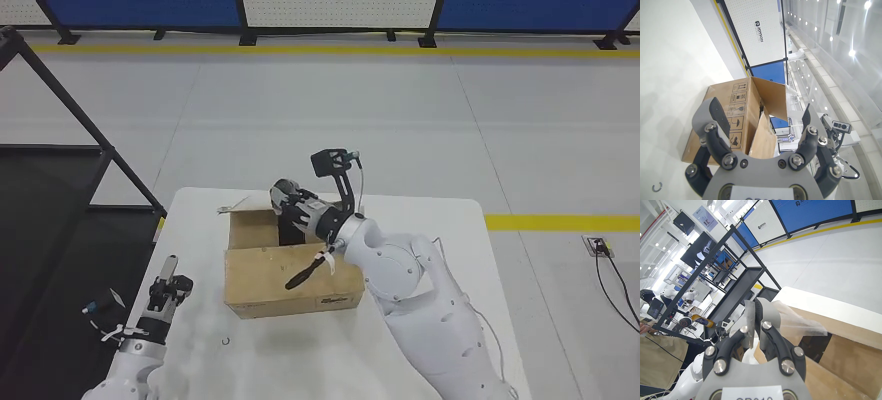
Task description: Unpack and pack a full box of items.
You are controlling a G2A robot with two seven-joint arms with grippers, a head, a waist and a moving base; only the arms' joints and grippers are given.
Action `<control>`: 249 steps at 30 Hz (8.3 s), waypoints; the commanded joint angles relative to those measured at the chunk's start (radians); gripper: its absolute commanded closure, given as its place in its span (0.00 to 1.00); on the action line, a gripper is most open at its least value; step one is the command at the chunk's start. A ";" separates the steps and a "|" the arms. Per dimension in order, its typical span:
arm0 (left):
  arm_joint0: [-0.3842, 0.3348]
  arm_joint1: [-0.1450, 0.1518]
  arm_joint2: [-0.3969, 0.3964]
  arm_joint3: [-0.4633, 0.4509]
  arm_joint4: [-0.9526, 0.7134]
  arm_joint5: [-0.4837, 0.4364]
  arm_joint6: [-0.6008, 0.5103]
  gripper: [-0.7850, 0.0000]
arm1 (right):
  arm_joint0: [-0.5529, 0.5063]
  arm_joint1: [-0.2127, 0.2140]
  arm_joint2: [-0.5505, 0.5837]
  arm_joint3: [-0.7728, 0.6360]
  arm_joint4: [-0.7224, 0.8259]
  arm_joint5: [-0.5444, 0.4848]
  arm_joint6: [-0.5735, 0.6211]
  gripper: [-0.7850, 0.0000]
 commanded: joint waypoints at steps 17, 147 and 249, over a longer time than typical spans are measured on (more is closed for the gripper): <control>0.001 0.005 -0.002 0.005 -0.010 -0.017 -0.018 0.00 | -0.033 -0.005 -0.021 -0.073 0.009 -0.060 -0.130 1.00; -0.104 0.000 0.219 -0.076 -0.227 0.006 -0.125 1.00 | -0.120 -0.141 -0.084 -0.192 0.117 -0.044 -0.713 1.00; -0.385 0.153 0.068 0.129 0.143 0.446 -0.683 1.00 | -0.326 -0.046 0.202 -0.100 0.068 0.583 -0.248 1.00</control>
